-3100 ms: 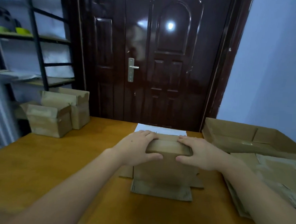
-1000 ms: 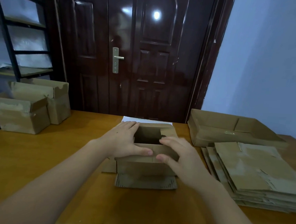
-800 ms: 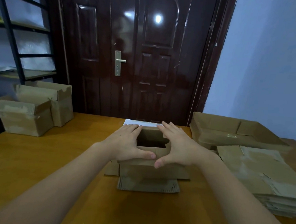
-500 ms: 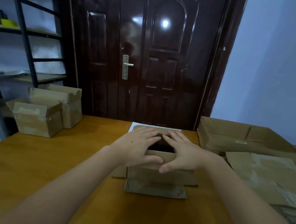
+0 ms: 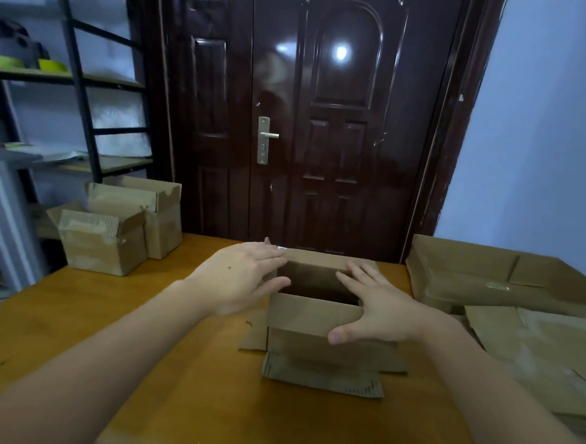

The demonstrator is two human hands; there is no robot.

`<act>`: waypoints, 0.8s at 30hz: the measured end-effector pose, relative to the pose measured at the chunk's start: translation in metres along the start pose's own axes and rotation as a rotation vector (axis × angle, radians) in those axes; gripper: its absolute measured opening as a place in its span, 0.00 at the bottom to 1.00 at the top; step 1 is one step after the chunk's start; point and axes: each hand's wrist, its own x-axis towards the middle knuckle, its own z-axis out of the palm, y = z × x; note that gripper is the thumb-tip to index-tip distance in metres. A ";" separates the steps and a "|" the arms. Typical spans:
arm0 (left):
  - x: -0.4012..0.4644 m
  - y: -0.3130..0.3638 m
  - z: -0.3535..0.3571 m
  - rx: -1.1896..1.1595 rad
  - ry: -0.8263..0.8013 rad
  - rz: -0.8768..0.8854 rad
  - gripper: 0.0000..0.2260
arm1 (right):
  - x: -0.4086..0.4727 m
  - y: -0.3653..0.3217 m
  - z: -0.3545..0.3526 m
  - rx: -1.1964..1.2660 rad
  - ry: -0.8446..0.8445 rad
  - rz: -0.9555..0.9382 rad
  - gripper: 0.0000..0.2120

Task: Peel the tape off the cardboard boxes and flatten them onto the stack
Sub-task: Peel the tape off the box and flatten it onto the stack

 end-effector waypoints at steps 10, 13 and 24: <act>-0.005 0.017 0.023 -0.292 -0.230 -0.293 0.45 | -0.002 -0.001 0.001 -0.019 -0.002 0.005 0.67; 0.021 0.022 0.021 -0.238 -0.221 -0.296 0.47 | -0.001 0.000 0.003 -0.044 0.005 -0.004 0.65; 0.038 0.029 0.047 -0.260 -0.177 -0.261 0.42 | -0.004 -0.005 0.004 -0.207 0.113 -0.144 0.52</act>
